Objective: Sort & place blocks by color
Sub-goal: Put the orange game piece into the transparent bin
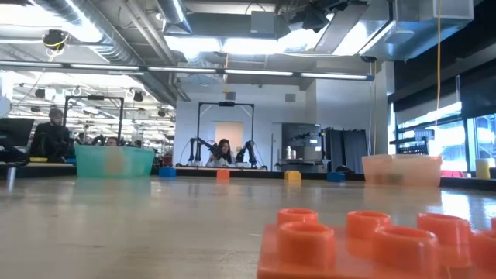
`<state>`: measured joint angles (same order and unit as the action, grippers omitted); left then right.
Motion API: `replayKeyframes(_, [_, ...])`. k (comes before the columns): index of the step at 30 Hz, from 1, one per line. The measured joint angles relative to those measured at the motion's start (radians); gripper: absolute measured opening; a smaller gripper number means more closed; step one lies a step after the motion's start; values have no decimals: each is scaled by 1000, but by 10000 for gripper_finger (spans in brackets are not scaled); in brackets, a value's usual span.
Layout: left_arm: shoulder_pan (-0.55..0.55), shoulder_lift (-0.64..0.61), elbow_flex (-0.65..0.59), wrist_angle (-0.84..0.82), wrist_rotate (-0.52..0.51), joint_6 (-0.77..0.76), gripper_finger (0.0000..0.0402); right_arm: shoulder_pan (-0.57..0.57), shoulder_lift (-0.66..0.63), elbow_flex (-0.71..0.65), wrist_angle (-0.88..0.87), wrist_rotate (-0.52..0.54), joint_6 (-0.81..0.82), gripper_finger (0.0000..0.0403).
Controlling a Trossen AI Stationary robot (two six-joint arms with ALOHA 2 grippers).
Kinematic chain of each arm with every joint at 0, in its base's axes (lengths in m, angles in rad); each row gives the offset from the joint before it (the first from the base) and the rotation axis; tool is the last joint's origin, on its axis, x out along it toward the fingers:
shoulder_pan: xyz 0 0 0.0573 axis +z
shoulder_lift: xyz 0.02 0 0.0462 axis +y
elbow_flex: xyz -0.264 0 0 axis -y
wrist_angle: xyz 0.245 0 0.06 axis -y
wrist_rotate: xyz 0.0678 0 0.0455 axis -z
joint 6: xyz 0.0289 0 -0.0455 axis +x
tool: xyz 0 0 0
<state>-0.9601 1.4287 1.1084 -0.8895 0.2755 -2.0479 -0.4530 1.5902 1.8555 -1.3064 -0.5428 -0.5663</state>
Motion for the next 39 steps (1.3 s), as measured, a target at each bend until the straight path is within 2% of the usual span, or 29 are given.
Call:
replayKeyframes(10, [-68, 158, 0, 12, -82, -45, 130, 0, 0, 0, 0, -8, 0, 269])
replayKeyframes(15, [-74, 208, 0, 12, -83, -40, 130, 0, 0, 0, 0, -9, 7, 269])
replayKeyframes(17, [-74, 219, 0, 13, -84, -39, 131, 0, 0, 0, 0, -9, 7, 269])
replayKeyframes(24, [-73, 224, 0, 12, -106, -36, 183, 0, 0, 0, 0, -9, 7, 269])
replayKeyframes(28, [-75, 224, 0, 11, -113, -31, 188, 0, 0, 0, 11, -8, 8, 269])
replayKeyframes(32, [-75, 224, 0, 11, -147, 39, 189, 0, 0, 0, 20, -8, 8, 269])
replayKeyframes(39, [-74, 224, 0, 10, -155, 40, 184, 0, 0, -1, 24, -8, 8, 269])
